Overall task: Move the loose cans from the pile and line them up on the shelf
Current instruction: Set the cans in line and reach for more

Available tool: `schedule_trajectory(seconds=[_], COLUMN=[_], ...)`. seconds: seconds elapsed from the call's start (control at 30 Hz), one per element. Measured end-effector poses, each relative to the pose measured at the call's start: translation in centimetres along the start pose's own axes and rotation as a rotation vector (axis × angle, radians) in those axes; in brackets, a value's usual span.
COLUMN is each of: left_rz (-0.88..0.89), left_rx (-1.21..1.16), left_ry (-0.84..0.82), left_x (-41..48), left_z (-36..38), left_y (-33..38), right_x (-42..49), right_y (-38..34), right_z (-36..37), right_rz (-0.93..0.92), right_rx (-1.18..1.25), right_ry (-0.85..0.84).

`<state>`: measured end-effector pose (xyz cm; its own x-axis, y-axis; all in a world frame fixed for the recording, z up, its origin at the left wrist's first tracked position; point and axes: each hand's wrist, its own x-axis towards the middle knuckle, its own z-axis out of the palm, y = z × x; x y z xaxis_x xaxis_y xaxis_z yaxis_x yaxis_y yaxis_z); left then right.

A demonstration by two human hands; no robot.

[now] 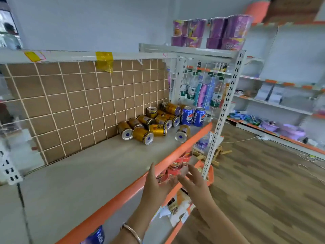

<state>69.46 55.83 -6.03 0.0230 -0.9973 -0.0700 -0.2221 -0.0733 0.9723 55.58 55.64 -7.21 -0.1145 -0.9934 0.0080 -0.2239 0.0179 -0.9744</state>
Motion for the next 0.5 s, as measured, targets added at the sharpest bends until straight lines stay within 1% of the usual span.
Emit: schedule_trajectory(seconds=[0.1, 0.2, 0.3, 0.43, 0.5], left_rz=[0.009, -0.017, 0.006, 0.019, 0.02], left_rx=[0.016, -0.037, -0.04, -0.01, -0.042], left_ry=[-0.024, -0.046, -0.051, -0.102, -0.092], left_x=[3.2, 7.5, 11.6, 17.0, 19.8], left_z=[2.6, 4.9, 6.7, 7.9, 8.3], left_y=[0.5, 1.5, 3.1, 5.1, 5.6], right_x=[2.9, 6.7, 11.2, 17.4, 19.9], right_y=[0.8, 1.3, 1.5, 1.5, 1.9], right_z=[-2.1, -3.8, -5.2, -6.3, -6.5], right_rz=[0.024, 0.046, 0.078, 0.119, 0.133], right_rx=[-0.004, -0.006, -0.031, -0.066, -0.075], right_ry=[0.046, 0.073, 0.082, 0.1, 0.099])
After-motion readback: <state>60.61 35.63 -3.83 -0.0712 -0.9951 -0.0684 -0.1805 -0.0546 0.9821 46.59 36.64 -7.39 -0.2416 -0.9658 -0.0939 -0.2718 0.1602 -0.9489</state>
